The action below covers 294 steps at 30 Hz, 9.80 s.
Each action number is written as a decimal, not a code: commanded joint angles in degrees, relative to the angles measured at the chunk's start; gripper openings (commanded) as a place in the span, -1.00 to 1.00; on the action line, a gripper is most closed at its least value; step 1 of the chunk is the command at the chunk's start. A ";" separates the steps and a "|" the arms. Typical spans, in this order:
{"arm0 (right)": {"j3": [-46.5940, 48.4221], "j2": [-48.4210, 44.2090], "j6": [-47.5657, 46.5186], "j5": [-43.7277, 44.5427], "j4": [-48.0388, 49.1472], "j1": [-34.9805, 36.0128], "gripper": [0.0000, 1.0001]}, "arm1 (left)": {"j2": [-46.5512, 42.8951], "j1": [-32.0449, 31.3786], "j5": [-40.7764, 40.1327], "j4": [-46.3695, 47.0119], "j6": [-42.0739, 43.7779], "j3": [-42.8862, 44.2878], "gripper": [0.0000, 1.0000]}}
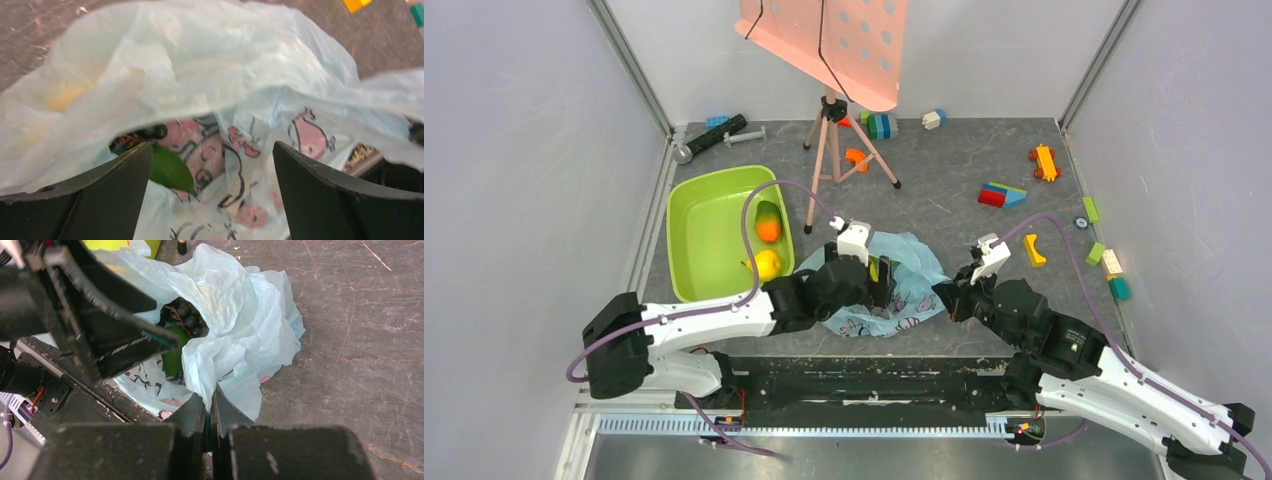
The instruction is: Take the fake fruits out of the plastic bag
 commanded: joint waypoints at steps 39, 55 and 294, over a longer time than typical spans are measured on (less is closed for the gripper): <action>-0.98 0.35 0.23 1.33 0.96 0.05 -1.00 | 18.24 9.89 6.02 6.84 -2.56 6.21 0.80; -1.29 2.36 -0.60 0.91 2.11 0.09 -1.00 | 10.64 11.51 -3.15 0.82 1.42 5.16 0.92; 1.29 2.06 -0.74 3.14 -3.90 0.05 -1.00 | -13.17 63.25 9.28 -8.00 -2.22 -8.85 -0.10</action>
